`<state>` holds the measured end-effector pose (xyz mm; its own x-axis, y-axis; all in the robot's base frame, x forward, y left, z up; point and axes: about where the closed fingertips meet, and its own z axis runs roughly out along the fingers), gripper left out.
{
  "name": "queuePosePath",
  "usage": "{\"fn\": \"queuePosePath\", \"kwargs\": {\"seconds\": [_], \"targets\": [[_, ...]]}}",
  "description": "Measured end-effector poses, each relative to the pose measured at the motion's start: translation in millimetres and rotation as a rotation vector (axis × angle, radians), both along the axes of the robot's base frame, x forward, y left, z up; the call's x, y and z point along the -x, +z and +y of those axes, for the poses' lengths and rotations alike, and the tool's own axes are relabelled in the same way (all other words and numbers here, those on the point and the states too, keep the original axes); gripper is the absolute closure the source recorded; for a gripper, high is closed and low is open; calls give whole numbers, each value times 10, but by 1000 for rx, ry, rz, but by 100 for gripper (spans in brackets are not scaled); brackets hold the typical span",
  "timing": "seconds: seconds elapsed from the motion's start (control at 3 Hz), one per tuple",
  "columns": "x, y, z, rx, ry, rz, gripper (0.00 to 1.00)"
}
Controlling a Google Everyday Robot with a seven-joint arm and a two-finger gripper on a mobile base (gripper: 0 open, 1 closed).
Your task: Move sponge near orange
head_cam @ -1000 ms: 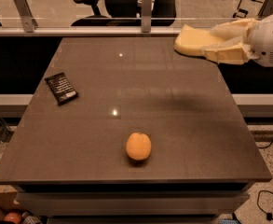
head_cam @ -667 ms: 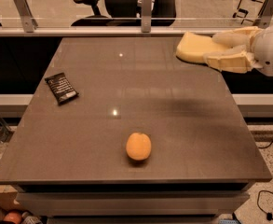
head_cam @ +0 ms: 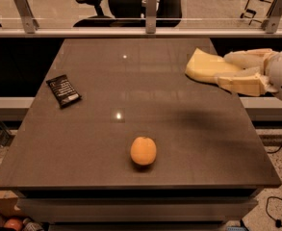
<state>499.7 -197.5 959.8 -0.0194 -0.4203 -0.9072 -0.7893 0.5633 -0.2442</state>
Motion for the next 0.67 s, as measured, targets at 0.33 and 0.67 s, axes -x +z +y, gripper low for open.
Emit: {"fn": "queuePosePath", "kwargs": {"seconds": [0.33,0.67], "targets": [[212,-150,23,11,-4,49,100],[395,-238,73,37,-2,60,100]]}}
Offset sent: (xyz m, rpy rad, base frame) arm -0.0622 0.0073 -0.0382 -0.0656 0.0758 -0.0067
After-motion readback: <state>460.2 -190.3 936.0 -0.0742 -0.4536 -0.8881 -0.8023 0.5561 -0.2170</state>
